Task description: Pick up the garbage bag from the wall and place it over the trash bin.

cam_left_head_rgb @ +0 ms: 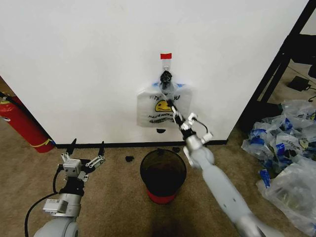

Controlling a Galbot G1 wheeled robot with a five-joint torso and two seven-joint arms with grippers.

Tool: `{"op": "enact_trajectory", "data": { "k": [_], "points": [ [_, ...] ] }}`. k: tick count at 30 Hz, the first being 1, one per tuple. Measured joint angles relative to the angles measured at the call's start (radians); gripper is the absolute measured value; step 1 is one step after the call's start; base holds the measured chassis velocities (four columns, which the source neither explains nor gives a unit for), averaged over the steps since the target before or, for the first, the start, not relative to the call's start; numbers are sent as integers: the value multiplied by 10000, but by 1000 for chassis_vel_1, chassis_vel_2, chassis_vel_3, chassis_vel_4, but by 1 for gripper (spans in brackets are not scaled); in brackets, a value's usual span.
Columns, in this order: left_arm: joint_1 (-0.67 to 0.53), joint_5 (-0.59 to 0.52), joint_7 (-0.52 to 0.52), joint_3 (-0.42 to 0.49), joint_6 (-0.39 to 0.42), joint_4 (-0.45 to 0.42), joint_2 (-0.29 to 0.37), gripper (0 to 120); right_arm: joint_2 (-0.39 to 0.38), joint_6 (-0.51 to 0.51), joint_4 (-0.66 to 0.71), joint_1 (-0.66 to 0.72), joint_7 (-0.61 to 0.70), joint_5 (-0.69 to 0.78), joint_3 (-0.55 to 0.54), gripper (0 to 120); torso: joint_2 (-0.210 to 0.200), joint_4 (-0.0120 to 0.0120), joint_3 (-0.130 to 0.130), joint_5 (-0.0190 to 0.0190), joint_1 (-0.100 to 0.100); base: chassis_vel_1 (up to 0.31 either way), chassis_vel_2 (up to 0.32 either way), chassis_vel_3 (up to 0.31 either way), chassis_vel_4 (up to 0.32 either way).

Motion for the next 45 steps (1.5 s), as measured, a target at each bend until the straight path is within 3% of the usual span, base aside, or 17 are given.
{"op": "enact_trajectory", "data": {
  "k": [11, 15, 21, 45],
  "points": [
    [-26, 2, 2, 140, 42, -119, 6, 100, -868, -155, 44, -1504, -2380, -652, 907, 0, 1, 4, -1, -5, 0, 0, 0, 0, 0],
    [-23, -27, 5, 126, 48, -159, 85, 100, -856, -398, -675, -1725, -3742, -1447, 1516, 0, 1, 2, 0, -4, 0, 0, 0, 0, 0],
    [-49, -102, 4, 111, 50, -149, 125, 100, -670, -381, -1889, -1684, -4654, -1947, 2027, 0, 1, 2, 1, -2, 0, 0, 0, 0, 0],
    [-38, -164, 7, 130, -38, -55, 94, 100, -294, 49, -3387, -1468, -5095, -2239, 2580, 0, 1, 3, 1, -5, 1, 0, 0, 0, 0]
  ]
}}
